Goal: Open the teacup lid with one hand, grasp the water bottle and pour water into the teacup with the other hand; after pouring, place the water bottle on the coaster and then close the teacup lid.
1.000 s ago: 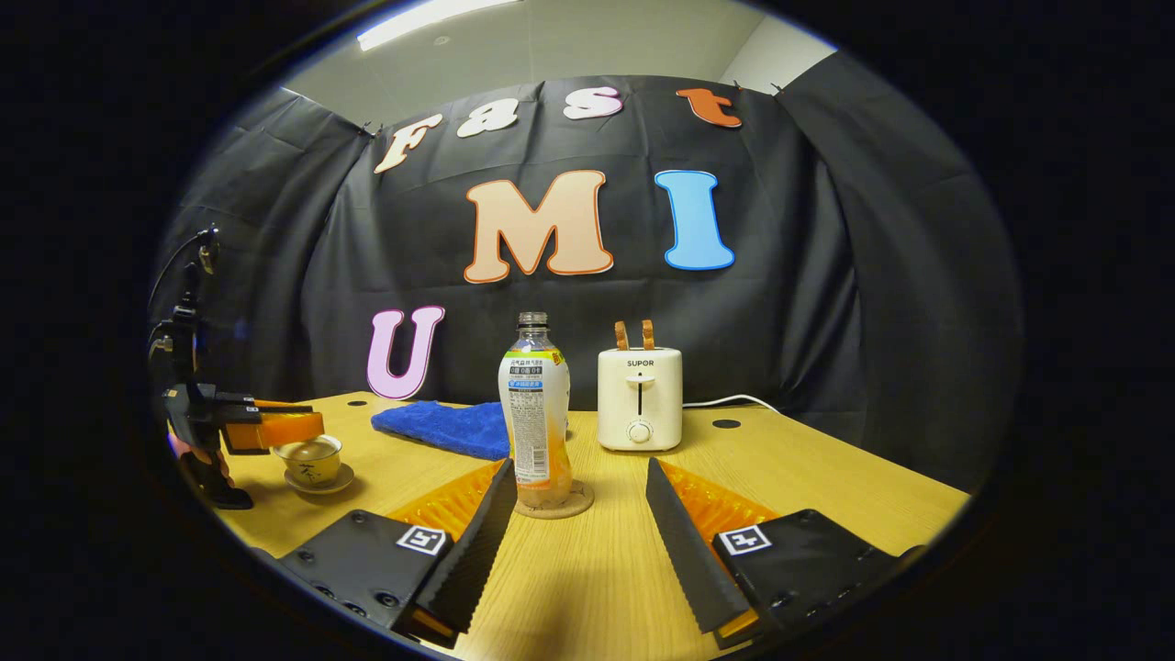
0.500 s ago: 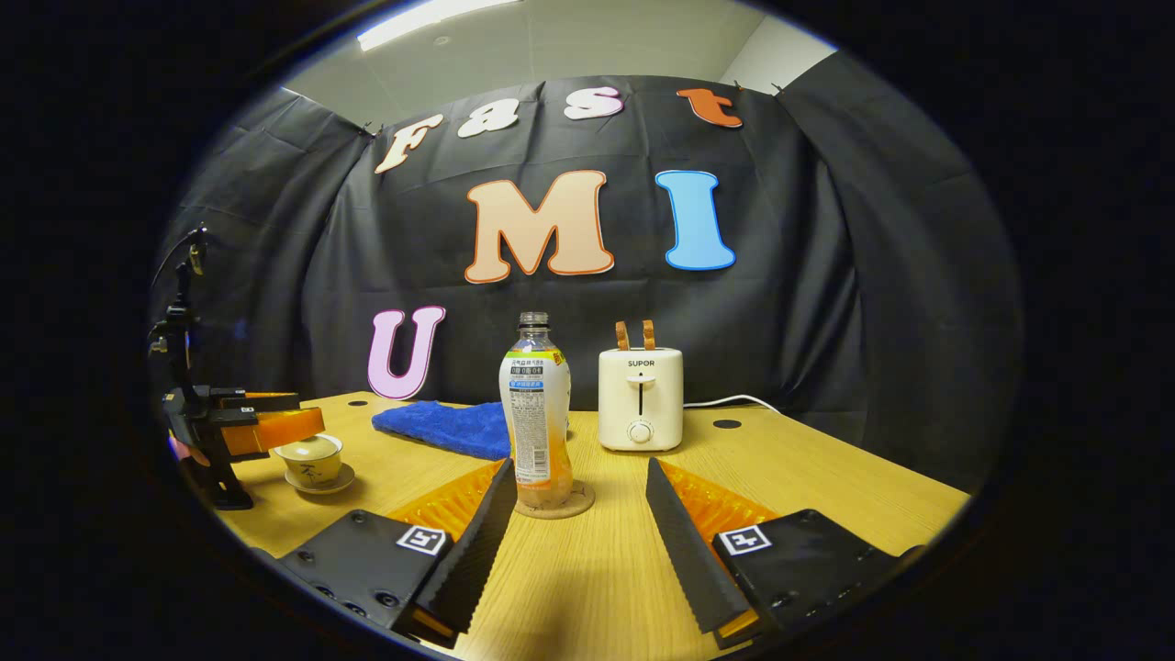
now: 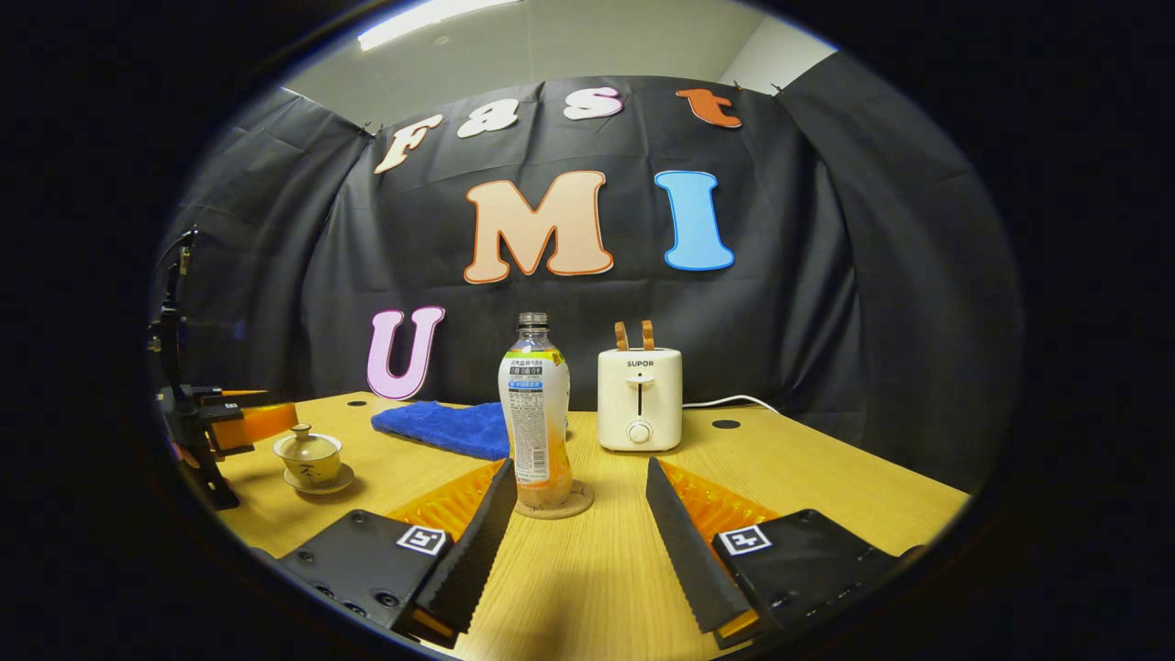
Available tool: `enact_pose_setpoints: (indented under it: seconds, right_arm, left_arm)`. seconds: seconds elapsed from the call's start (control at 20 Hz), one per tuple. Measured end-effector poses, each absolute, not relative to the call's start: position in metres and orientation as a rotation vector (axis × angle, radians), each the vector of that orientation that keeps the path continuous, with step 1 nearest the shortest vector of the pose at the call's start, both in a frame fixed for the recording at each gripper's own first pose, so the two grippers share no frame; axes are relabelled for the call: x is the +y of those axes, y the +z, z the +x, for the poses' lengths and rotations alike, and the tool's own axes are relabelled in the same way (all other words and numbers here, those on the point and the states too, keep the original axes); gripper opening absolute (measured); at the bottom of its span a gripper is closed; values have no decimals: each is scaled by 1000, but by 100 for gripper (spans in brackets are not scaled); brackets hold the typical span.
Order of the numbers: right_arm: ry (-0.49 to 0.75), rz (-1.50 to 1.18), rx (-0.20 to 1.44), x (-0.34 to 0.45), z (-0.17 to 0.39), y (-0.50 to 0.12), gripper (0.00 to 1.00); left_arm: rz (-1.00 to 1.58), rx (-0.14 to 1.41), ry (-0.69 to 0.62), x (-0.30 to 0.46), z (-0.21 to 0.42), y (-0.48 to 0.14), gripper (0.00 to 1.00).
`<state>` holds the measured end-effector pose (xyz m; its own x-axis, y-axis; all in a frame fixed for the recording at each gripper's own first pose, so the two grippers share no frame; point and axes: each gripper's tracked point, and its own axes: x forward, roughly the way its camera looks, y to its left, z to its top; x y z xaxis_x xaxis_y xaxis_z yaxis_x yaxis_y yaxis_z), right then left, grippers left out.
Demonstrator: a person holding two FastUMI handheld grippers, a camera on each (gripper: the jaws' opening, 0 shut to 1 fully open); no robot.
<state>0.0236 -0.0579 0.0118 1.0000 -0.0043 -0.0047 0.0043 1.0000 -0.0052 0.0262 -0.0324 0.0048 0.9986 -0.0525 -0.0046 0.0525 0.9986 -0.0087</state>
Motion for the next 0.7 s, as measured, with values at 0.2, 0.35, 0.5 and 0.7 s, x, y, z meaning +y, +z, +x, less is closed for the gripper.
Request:
enact_pose_setpoints:
  seconds: [0.2,0.35,0.5,0.7]
  right_arm:
    - [-10,-6,4,-58,23,12,94]
    - [-26,-6,3,-62,22,13,88]
    - [-47,-6,2,-65,22,13,91]
    - [-94,-9,-1,-75,21,14,92]
  left_arm:
    - [-6,7,31,-12,15,5,96]
    - [-3,11,96,0,11,4,97]
    - [-2,11,136,6,8,4,96]
    - [2,11,176,13,6,4,96]
